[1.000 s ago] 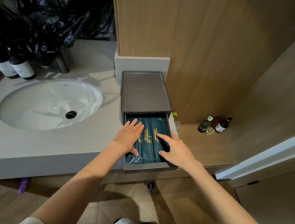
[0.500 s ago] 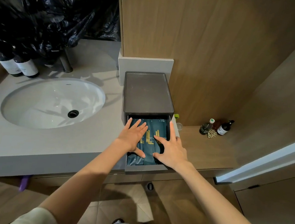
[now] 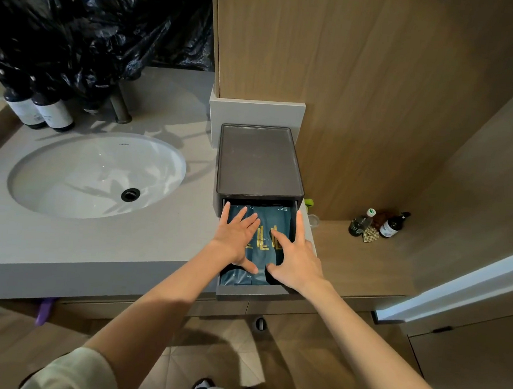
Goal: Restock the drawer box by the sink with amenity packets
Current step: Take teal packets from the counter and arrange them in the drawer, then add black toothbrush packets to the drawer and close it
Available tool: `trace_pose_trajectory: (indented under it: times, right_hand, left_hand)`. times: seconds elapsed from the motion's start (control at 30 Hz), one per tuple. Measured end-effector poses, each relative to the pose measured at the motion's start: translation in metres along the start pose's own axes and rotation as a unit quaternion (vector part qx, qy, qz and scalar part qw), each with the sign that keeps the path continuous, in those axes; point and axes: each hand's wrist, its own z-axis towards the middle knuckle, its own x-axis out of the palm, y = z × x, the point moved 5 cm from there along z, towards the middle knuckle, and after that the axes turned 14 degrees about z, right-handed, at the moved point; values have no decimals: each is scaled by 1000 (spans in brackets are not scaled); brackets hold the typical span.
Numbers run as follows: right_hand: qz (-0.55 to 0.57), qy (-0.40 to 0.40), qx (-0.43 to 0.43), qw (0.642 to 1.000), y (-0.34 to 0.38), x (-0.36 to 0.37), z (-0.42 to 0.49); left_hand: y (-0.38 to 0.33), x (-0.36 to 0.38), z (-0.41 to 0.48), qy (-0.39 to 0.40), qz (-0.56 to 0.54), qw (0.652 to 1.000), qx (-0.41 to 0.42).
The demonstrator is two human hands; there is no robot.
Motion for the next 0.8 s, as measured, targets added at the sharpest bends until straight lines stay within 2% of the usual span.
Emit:
trace_pose_trajectory:
  times: [0.33,0.5,0.63,0.8]
  right_hand:
    - [-36,18,8,999,-1,-2,-1]
    - [-10,22,-7,1000,-4,-17,-1]
    - [35,-19,-51,998,1,-39,-9]
    - [104,-67,-139,983,28,-61,-32]
  left_hand:
    - [-1,0,-5,-7,-10,1000,-1]
    - [3,-9,-28,-72,-111,991,-14]
    - [17,-19,-69,-163,-192,965,-71]
    - [46,-21,-143,-286,-300,894,-168]
